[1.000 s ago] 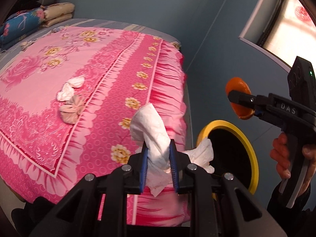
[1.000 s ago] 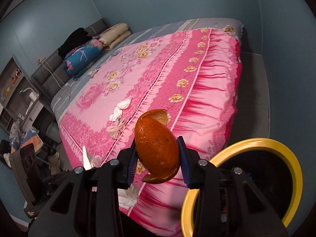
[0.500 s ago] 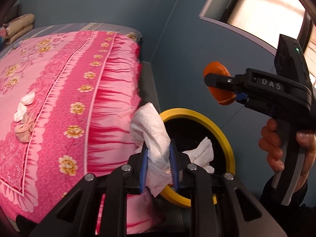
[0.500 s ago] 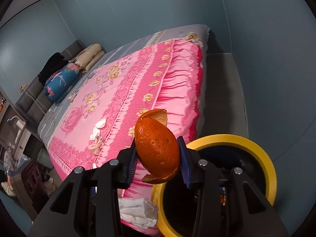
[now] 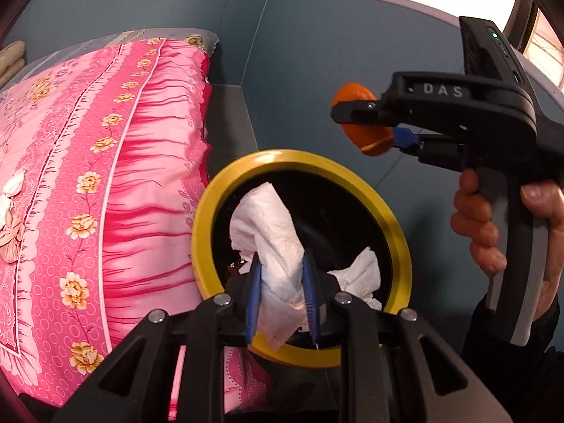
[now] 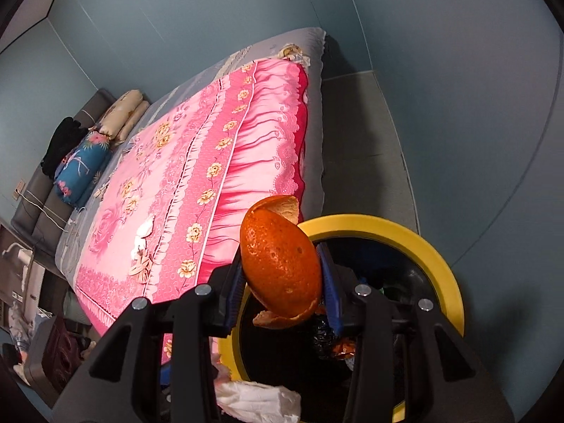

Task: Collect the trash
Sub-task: 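Carry the white tissue and orange peel over the bin, then open the left tool while the right tool opens, dropping tissue and peel into the bin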

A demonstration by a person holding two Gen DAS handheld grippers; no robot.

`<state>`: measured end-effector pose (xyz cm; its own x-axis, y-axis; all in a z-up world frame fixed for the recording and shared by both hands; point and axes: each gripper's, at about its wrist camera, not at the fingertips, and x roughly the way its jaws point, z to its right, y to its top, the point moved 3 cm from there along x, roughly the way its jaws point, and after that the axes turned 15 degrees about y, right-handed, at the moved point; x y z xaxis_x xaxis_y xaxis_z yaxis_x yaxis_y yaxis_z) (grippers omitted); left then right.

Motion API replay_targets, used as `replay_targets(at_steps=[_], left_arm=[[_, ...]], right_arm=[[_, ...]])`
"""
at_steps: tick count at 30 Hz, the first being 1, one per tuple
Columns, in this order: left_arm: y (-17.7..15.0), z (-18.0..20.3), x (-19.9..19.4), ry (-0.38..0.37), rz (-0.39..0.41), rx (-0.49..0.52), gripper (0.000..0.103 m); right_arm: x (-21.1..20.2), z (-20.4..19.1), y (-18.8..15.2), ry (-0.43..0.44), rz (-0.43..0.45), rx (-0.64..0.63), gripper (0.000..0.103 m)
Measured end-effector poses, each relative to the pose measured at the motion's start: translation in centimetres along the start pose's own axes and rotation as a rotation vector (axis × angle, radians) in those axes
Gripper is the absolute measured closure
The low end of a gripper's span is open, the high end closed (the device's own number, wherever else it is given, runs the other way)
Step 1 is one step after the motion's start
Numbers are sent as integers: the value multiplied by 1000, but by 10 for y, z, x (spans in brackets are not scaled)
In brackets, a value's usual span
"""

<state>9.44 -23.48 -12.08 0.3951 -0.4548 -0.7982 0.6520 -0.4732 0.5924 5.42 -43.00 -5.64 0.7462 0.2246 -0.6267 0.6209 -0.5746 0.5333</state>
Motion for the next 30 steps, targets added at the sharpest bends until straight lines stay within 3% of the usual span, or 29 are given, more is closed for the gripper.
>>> replay_targets(at_steps=[5,13,20,30], left_arm=[[-2,5,5,-8,-14,14,79],[-3,-3,3,9,-13,-16,45],[-1,-21,-4,33,2,-51,41],[8,-76,-22,109,45,-147,33]], right_arm=[[6,11,0,-18,3,32,63],[4,25,2,-28,29,74,50],[1,24,4,-30,62,62,46],[11,-3,6,66,56,-23,40]])
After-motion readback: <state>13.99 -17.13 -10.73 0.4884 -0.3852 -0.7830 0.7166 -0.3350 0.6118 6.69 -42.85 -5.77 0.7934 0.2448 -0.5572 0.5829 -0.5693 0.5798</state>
